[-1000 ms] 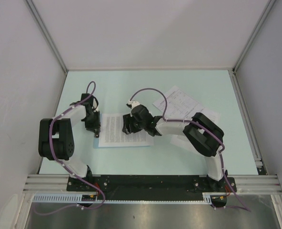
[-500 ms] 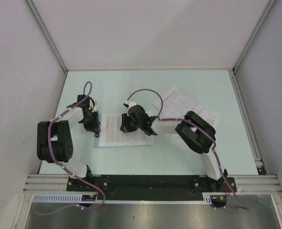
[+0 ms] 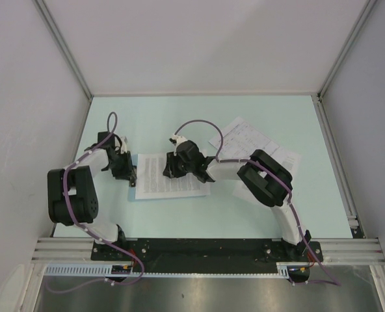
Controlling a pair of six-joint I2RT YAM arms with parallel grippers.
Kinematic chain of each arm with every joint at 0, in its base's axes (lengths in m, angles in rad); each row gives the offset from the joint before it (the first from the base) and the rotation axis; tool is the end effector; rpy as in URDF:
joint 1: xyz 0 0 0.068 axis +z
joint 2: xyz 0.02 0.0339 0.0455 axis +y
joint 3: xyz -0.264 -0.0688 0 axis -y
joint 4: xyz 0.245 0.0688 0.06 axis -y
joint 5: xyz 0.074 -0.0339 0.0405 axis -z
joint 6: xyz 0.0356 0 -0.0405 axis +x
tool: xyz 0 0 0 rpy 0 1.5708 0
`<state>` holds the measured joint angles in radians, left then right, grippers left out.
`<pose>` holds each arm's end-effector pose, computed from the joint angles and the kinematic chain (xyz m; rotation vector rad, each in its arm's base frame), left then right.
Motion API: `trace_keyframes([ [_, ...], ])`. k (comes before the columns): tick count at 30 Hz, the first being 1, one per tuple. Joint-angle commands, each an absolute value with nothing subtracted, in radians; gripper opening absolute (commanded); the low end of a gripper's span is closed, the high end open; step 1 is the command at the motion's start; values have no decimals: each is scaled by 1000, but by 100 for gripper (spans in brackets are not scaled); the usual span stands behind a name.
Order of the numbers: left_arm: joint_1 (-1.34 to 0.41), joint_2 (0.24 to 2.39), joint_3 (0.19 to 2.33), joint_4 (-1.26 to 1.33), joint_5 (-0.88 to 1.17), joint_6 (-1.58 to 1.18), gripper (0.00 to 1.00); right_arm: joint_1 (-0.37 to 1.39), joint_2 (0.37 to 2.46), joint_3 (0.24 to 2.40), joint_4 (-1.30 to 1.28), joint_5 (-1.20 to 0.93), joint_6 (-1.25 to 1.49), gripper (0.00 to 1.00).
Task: Put the files into the folder
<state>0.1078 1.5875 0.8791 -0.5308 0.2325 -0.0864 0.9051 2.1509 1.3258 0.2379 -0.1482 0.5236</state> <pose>0.2841 0.0225 0.1609 -0.2163 2.7830 -0.3209 0.2836 0.3697 0.1345 -0.5301 2.2589 0.9437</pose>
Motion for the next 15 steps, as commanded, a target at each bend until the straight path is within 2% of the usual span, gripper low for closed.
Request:
trace_keyframes([
  [1, 129, 1539, 851, -446, 460, -130, 0, 910, 2230, 1313, 135, -161, 511, 36],
  [5, 149, 1513, 845, -445, 424, -134, 0, 902, 2232, 1313, 127, -184, 509, 37],
  [9, 147, 1531, 850, -471, 354, -138, 0, 893, 2198, 1315, 149, -250, 503, 47],
  [12, 130, 1532, 854, -483, 296, -147, 0, 887, 2169, 1315, 164, -285, 512, 50],
  [14, 103, 1516, 867, -503, 244, -156, 5, 885, 2148, 1315, 169, -301, 509, 50],
  [15, 95, 1505, 867, -506, 206, -163, 12, 884, 2145, 1315, 172, -310, 511, 50],
])
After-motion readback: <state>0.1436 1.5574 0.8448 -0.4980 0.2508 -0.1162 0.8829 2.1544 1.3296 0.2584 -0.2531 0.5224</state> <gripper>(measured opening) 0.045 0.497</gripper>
